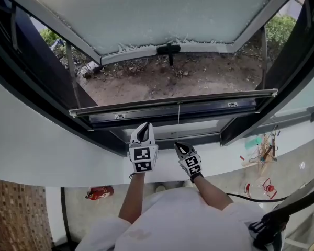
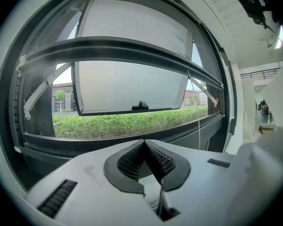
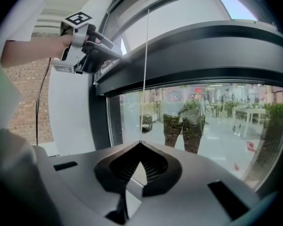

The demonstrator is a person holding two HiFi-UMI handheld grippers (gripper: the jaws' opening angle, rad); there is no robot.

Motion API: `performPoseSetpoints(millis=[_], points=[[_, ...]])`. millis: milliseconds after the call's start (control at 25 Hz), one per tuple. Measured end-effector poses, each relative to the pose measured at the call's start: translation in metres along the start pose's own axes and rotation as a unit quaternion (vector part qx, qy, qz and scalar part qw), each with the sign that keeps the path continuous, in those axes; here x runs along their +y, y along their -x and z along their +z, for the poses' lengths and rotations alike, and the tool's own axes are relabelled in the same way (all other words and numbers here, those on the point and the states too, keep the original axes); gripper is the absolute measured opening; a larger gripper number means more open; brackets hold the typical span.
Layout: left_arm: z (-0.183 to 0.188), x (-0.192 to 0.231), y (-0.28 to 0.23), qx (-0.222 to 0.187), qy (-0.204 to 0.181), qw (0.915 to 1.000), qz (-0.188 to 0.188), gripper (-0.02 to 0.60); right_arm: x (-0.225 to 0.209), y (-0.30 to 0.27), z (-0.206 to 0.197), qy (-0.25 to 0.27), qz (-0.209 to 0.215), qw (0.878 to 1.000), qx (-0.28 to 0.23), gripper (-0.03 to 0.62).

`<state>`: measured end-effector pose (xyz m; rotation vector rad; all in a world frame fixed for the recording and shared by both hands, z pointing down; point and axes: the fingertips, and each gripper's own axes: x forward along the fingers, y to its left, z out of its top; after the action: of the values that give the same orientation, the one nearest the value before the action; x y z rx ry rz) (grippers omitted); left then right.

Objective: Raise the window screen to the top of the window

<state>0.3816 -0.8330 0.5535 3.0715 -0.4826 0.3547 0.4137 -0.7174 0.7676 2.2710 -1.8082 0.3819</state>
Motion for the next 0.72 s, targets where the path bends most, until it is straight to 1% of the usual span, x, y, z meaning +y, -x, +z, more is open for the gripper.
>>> performPoseSetpoints(millis=[440,720], points=[[0.001,-0.001,-0.001,-0.002,0.004,1.0,-0.005,0.002,-0.005,0.005,0.035,0.004,-0.003,0.999,-0.048,0.003],[0.006,-0.001,-0.002,-0.008,0.006,0.9999,-0.008,0.002,-0.003,0.006,0.053,0.009,-0.001,0.998,-0.068,0.002]])
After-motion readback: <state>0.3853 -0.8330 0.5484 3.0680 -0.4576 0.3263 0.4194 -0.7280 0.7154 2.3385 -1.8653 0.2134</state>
